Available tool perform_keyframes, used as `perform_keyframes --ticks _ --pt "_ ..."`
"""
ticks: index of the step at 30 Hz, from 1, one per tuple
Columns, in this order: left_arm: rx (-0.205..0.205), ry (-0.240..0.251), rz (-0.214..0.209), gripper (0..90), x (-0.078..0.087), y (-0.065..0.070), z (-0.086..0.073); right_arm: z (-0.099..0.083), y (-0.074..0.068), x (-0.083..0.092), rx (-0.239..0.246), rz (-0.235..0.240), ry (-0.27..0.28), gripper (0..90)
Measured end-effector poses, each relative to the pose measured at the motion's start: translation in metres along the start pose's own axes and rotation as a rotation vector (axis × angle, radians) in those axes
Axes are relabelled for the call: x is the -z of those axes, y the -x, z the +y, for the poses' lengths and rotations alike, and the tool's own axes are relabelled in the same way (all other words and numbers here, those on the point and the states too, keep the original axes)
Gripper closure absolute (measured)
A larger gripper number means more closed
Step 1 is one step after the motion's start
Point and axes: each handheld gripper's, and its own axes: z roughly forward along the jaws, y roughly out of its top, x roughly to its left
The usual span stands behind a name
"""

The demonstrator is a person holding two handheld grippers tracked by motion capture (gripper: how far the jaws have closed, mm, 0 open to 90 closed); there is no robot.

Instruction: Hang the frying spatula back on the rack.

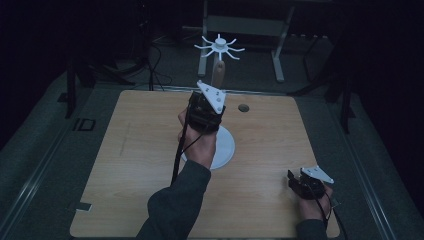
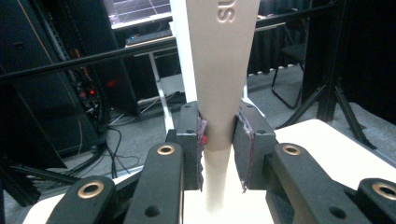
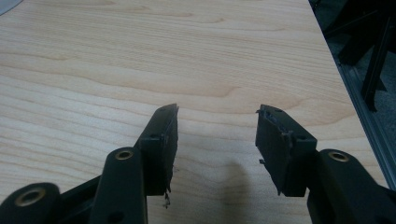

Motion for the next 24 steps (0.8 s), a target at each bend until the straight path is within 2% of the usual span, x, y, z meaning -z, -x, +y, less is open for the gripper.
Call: perform_keyframes --ticks 6,24 --pt "-0.016 -0.02 0.018 73.8 -0.006 0.001 0.002 0.0 0.0 0.001 -0.005 0.0 0.001 48.5" --pt "0.004 -0.047 0.034 73.8 -0.02 -0.001 0.006 -0.001 0.003 0.002 -0.009 -0.003 0.005 48.4"
